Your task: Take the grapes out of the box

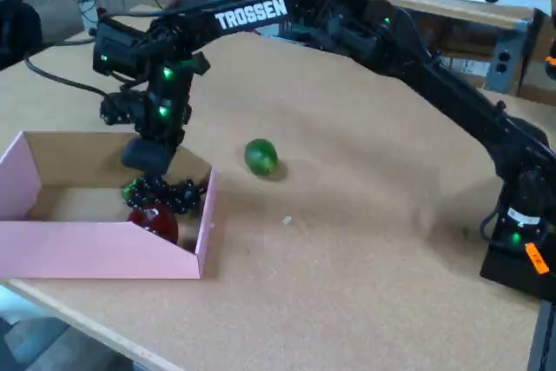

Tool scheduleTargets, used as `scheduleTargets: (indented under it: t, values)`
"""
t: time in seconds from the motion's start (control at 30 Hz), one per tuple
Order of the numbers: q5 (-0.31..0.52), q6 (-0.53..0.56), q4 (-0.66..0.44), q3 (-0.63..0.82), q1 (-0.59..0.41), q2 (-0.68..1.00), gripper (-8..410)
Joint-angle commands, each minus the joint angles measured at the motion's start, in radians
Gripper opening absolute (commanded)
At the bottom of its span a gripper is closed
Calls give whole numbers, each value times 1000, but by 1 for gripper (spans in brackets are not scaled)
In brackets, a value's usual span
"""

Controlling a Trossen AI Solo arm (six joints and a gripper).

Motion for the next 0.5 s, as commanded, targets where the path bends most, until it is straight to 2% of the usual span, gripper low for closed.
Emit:
scheduleTargets:
  t: [0.0,0.3,0.47]
  values:
    - [19,26,2,-2,0,0,14]
    - [57,24,24,-13,-1,0,131]
    - [63,24,30,-13,-4,0,157]
